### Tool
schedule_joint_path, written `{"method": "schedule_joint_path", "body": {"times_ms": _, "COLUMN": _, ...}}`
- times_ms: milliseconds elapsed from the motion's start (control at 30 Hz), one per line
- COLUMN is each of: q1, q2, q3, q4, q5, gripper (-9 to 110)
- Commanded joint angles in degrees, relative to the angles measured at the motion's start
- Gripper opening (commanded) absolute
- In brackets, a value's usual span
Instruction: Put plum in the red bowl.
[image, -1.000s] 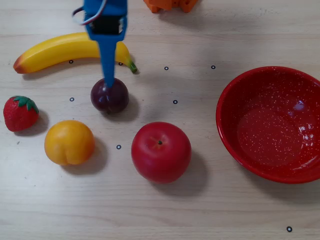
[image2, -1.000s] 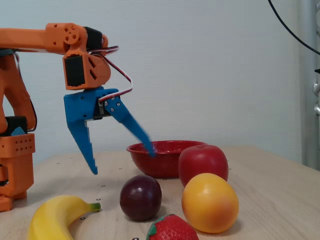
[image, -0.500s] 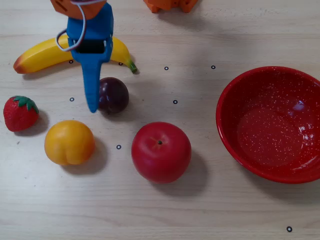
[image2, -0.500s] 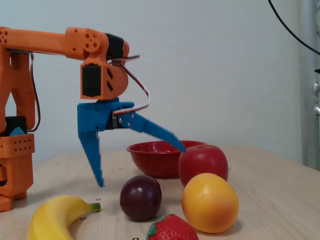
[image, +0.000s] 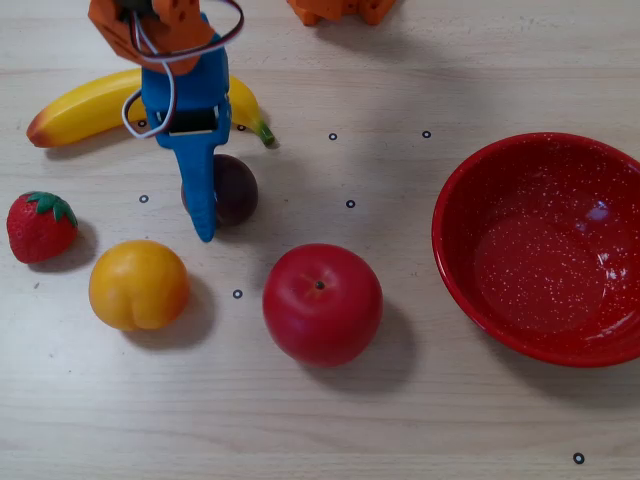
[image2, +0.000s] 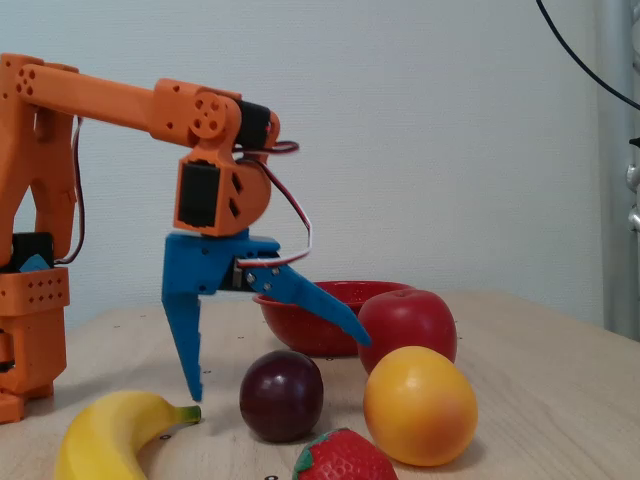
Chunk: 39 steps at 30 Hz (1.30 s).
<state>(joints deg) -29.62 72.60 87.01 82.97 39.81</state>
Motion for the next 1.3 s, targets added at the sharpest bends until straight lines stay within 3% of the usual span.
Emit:
{"method": "schedule_joint_path", "body": {"times_ms": 0, "q1": 0.70, "q2": 1.05, "q3": -6.50, "q4": -0.88, "q5": 0.53, "gripper": 63}}
{"method": "schedule_joint_path", "body": {"times_ms": 1267, "q1": 2.72, "q2": -7.65, "q3": -11.43, "q4": -3.69, "q5": 0.35, "gripper": 63}}
